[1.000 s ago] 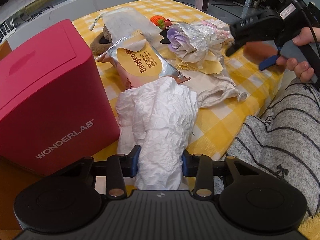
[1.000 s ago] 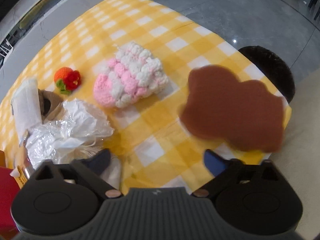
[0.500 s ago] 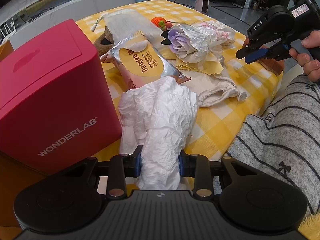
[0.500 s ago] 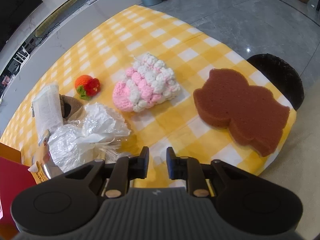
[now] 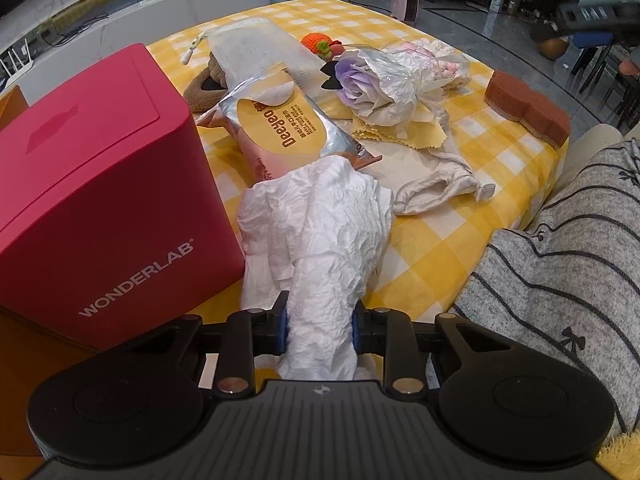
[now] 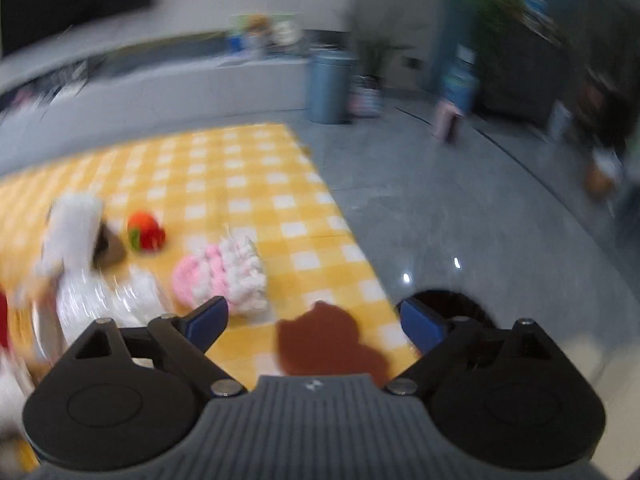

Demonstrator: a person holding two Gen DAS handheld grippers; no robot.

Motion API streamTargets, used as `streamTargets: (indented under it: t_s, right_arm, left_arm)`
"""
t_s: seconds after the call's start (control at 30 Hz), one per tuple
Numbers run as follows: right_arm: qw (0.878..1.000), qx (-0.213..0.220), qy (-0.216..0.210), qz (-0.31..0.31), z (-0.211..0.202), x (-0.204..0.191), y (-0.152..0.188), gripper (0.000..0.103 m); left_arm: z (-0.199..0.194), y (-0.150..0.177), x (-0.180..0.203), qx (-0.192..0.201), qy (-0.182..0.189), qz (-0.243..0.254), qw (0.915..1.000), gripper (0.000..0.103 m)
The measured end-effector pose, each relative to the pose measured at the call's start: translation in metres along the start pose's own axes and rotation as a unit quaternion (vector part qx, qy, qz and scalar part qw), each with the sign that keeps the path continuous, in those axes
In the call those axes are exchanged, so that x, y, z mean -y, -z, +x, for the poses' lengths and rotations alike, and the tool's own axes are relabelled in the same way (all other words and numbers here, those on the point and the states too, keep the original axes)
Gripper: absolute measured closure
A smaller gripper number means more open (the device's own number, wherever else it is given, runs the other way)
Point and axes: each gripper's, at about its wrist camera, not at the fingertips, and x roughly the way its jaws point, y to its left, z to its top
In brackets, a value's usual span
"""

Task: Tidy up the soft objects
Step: 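Grasp the brown bear sponge with the right tool while the left tool holds the white cloth, then carry the white cloth and bear sponge over the open box with both tools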

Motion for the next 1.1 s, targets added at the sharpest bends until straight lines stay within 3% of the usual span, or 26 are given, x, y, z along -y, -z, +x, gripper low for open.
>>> streamTargets:
  t_s: [0.07, 0.33, 0.6, 0.7, 0.73, 0.83, 1.1]
  right_arm:
    - [0.998, -0.026, -0.03, -0.048, 0.014, 0.016, -0.002, 0.011]
    - [0.975, -0.12, -0.055, -0.18, 0.077, 0.028, 0.021, 0.008]
    - [0.967, -0.115, -0.075, -0.216, 0.093, 0.005, 0.042, 0.009]
    - [0.967, -0.092, -0.086, -0.223, 0.086, 0.005, 0.045, 0.02]
    - [0.967, -0.087, -0.082, -0.227, 0.084, 0.005, 0.047, 0.03]
    - [0.969, -0.081, -0.087, -0.218, 0.077, 0.009, 0.045, 0.039]
    - [0.978, -0.018, -0.107, -0.18, 0.029, 0.011, 0.027, 0.041]
  left_arm:
    - [0.0, 0.001, -0.001, 0.001, 0.002, -0.001, 1.0, 0.073]
    - [0.0, 0.0, -0.001, -0.002, 0.005, -0.002, 1.0, 0.074]
    - [0.0, -0.001, -0.004, -0.002, 0.011, -0.009, 0.9999, 0.076]
    - [0.0, 0.0, -0.004, 0.0, 0.013, -0.006, 0.9999, 0.076]
    - [-0.001, 0.0, -0.005, 0.0, 0.014, -0.008, 0.9999, 0.076]
    - [-0.005, 0.0, -0.007, 0.003, 0.015, -0.012, 0.9998, 0.078]
    - [-0.024, -0.001, -0.011, 0.04, 0.025, -0.026, 0.9985, 0.082]
